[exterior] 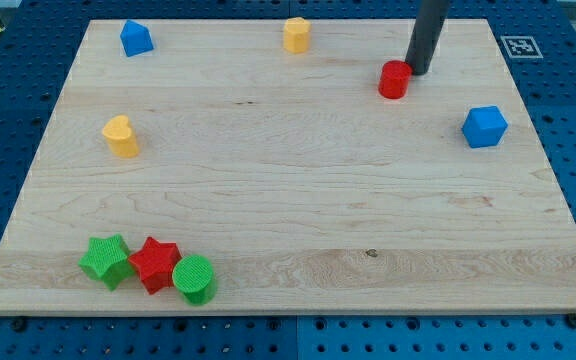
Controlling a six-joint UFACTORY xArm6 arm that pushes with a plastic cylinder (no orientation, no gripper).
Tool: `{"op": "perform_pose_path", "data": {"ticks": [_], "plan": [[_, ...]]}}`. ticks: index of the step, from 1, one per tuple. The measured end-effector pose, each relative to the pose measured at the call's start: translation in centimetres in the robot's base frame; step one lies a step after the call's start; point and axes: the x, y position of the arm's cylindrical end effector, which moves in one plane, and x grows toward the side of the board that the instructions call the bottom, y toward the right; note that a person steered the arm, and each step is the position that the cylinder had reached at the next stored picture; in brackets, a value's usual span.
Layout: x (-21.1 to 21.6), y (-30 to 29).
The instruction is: Place the red circle left to the cube
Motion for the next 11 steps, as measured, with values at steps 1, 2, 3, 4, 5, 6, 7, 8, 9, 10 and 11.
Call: {"op": "perform_pose_path", "data": {"ticks": [1,2,3,4,5,6,7,8,9,10,11], "plan": [[-2.0,-2.5],[2.9,-2.7],[4.0,-2.7],[7.1,-2.7],[7.9,-2.7],[8.5,-3.2],[9.4,-3.7],[10.6,-3.8],[10.7,-0.8],[11.7,0.2],[13.4,-0.9]]}}
